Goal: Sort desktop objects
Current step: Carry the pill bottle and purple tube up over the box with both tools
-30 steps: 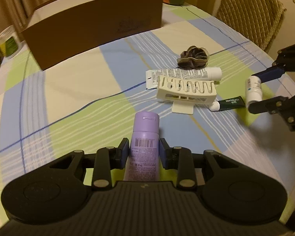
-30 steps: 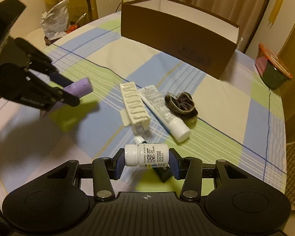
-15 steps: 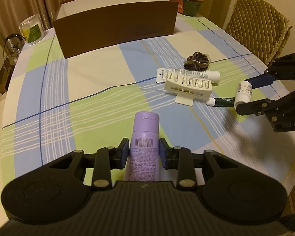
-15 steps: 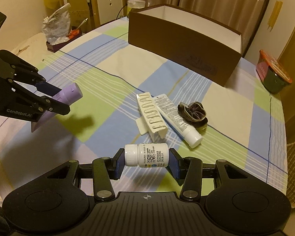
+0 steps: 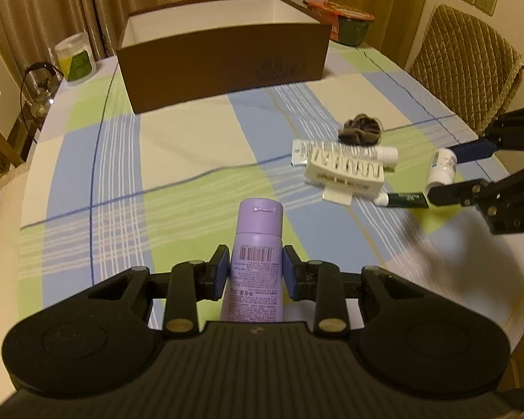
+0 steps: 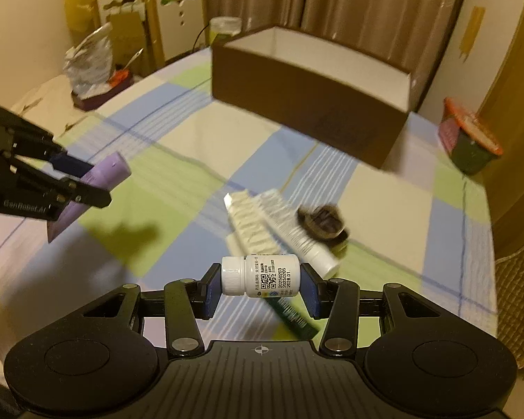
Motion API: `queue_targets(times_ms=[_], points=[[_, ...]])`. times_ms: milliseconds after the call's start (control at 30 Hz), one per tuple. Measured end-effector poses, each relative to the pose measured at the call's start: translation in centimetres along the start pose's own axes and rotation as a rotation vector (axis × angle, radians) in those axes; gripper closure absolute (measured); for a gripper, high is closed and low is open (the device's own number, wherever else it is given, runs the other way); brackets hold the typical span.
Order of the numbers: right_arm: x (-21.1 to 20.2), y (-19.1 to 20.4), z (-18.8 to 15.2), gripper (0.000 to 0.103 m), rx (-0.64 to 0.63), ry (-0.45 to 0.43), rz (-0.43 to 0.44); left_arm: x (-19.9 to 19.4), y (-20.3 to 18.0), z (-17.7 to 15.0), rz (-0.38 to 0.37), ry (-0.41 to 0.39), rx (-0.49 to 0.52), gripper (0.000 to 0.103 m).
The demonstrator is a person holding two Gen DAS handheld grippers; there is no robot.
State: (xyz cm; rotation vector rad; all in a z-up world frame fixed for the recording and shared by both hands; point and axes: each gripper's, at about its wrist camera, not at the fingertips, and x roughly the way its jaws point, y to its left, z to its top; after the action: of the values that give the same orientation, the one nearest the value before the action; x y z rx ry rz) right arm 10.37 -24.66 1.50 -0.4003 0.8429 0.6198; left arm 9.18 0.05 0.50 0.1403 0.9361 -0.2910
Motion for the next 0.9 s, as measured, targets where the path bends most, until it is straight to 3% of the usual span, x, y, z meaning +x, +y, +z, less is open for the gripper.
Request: queue_targets(times_ms=[333,667,900], points=[[-0.1,-5.5,4.6,0.057,0.045,-0.089,0.013,0.3,0.0,5.0,0.034,-0.063,-0.025,0.075],[1.1,-11.9,10.9,0.057,0.050,-0.185,0.048,1.8,0.5,12.8,0.107,-0.133,-0.023,0.075],[4.0,-12.9,17.2,0.057,0.014,-0.228,0.057,3.4,2.9,19.0,0.114,-0.184,-0.012,0.075]])
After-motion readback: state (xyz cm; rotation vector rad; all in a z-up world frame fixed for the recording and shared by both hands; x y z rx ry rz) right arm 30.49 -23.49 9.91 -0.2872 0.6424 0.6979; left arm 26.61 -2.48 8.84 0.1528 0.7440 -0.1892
